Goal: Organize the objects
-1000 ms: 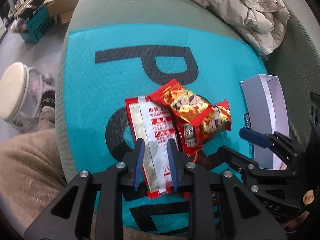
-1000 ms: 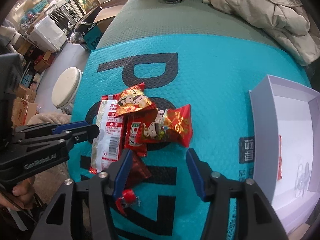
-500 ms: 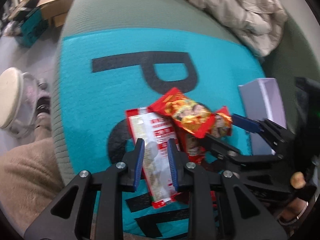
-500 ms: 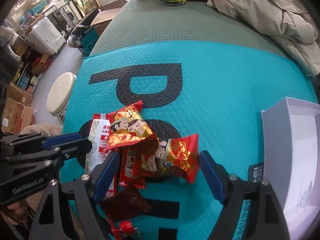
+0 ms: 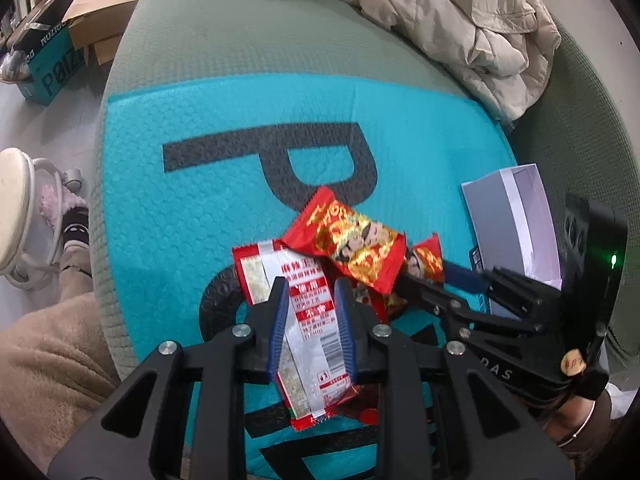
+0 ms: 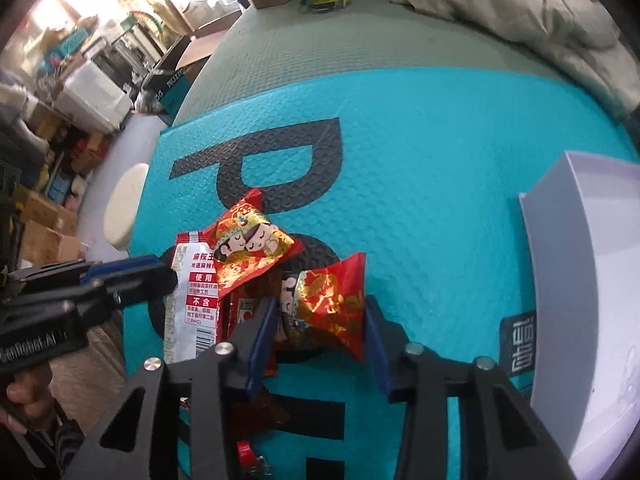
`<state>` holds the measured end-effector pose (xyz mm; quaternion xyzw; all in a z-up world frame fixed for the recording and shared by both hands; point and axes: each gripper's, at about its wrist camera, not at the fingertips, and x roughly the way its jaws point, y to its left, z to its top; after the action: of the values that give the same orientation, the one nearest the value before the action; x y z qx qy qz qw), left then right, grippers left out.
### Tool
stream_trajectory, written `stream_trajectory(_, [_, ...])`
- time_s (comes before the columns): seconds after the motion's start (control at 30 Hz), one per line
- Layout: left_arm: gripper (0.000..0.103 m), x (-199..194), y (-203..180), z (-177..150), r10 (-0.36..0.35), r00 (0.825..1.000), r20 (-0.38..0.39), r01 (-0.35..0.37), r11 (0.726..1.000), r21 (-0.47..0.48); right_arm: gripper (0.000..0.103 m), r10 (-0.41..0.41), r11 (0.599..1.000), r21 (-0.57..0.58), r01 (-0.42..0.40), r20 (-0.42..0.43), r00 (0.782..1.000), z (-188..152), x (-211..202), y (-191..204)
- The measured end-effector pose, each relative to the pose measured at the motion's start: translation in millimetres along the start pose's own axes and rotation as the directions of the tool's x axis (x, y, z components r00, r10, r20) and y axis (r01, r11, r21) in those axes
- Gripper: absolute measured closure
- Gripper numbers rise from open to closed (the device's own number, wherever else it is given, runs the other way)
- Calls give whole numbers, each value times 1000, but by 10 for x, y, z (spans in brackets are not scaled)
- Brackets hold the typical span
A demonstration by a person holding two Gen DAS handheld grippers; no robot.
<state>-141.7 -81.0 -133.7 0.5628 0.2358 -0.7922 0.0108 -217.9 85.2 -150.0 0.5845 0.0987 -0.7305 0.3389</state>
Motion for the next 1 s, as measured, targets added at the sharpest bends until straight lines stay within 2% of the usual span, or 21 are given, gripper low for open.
stream_trajectory(0.1, [79,19,-65,56,-24,1000,-3,24,999,22,62,-13,1000,-3,13,-7,1000,-40,-36,-16])
stream_trajectory(0.2, [54,88,-143,94,-52,998,-20,52,998,40,62,-32,999,-23,32,-13,999,-85,-70,-34])
stream_trajectory(0.23, [48,96,-177,98,-48,999,-15,48,998,50,63,-38,999,-33,38,-14,999,-106,-75,-41])
stream_trajectory(0.43, [39,205,-316,157,-26,999,-27,29,994,105,63,-22,1000,-20,21,-20,1000,-172,-104,-97])
stream_trajectory(0.7, [33,503,-453,263,13,995,-99,7,981,194,63,-26,999,-33,25,-21,999,-195,-96,-104])
stream_trajectory(0.87, [22,597,-549,262,26,993,-119,4,969,247,63,-19,999,-33,18,-23,1000,-198,-83,-124])
stream_trajectory(1.0, [21,645,-590,287,88,992,-90,-60,960,275,60,-11,999,-41,9,-28,1000,-204,-66,-136])
